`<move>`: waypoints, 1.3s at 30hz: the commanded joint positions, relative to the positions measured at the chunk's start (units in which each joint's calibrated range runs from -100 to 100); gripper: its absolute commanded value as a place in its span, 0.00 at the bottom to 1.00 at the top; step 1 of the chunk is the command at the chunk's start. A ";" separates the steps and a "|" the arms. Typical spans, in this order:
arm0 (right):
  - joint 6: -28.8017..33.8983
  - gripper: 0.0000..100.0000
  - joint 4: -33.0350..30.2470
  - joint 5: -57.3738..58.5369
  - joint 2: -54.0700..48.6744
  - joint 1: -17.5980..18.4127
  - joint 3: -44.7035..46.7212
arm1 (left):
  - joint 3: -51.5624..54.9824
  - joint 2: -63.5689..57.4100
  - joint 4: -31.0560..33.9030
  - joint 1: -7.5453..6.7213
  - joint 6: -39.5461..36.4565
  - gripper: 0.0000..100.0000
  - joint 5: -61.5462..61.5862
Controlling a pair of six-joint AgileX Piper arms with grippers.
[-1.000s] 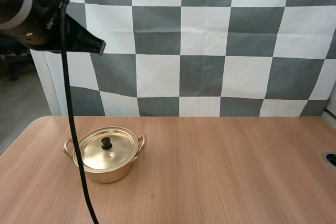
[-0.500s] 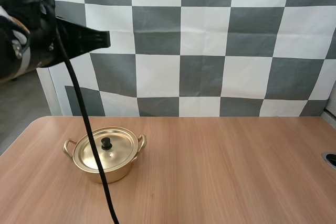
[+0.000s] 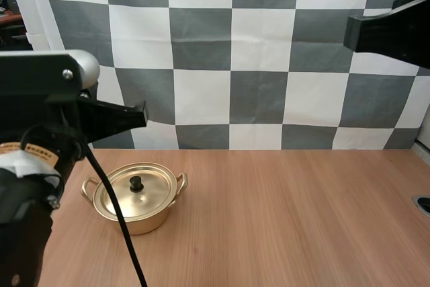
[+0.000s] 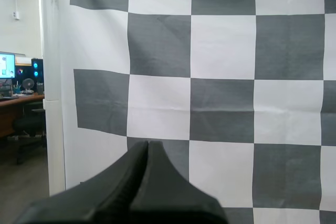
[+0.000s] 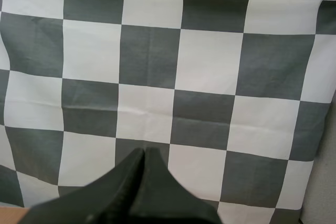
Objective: Open the pot, put the car inside, and close it
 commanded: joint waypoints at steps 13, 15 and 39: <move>4.67 0.00 -0.17 -35.14 -1.42 0.00 46.76 | 28.87 -9.60 -0.02 -0.01 0.00 0.00 -1.28; 4.38 0.00 -0.17 -38.03 -3.13 0.00 48.98 | 28.87 -9.60 -0.02 -0.24 0.00 0.00 2.53; 2.02 0.00 5.03 -35.88 -21.42 -2.97 64.93 | 28.87 -9.60 -0.02 -0.32 0.00 0.00 10.30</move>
